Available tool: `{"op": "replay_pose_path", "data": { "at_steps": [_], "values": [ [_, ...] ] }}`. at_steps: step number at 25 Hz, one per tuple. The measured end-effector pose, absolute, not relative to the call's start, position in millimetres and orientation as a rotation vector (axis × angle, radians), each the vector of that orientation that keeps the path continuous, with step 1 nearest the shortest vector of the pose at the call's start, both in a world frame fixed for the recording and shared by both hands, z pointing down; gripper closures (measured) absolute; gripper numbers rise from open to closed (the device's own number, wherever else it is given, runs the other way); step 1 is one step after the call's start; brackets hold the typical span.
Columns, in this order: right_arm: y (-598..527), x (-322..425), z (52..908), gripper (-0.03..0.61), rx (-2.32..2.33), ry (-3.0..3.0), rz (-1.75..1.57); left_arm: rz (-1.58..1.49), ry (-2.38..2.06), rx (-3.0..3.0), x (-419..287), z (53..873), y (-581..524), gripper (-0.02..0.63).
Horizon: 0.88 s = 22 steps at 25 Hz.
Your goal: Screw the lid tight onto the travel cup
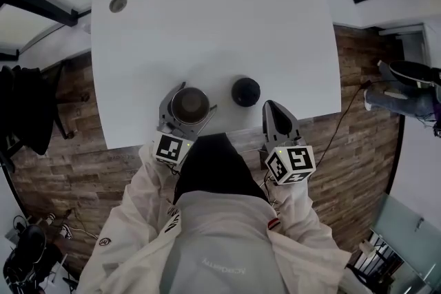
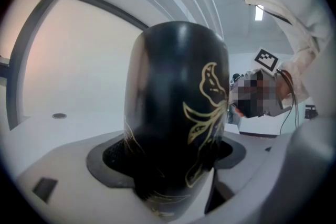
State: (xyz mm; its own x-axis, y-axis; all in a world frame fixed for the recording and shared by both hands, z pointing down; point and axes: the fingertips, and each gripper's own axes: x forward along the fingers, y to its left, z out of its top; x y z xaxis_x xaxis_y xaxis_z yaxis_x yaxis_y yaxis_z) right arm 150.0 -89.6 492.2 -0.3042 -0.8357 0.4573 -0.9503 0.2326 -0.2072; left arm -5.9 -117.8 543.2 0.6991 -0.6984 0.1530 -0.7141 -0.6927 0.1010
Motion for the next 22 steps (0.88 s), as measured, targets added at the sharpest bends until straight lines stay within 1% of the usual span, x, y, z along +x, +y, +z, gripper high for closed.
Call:
{"op": "replay_pose_path", "data": {
  "at_steps": [11, 18, 19, 20, 21, 22],
  "values": [
    [-94.5, 155.2, 514.5, 0.557, 1.7, -2.237, 0.691, 0.089, -1.178, 2.738, 15.3, 533.3, -133.9, 0.199],
    [-104.9, 149.9, 536.9, 0.554, 1.707, -2.204, 0.628, 0.112, -1.153, 2.768, 18.4, 539.7, -134.9, 0.198],
    [-106.6, 149.4, 541.6, 0.544, 1.707, -2.192, 0.615, 0.116, -1.148, 2.767, 19.4, 540.6, -135.1, 0.198],
    [-107.9, 148.3, 547.0, 0.454, 1.704, -2.181, 0.609, 0.119, -1.144, 2.764, 20.4, 541.4, -135.1, 0.198],
    [-108.9, 146.8, 553.3, 0.379, 1.703, -2.171, 0.61, 0.122, -1.141, 2.763, 21.2, 542.1, -134.8, 0.198],
    [-110.1, 145.3, 560.1, 0.34, 1.708, -2.159, 0.613, 0.123, -1.14, 2.762, 21.9, 542.7, -134.6, 0.198]
  ]
}}
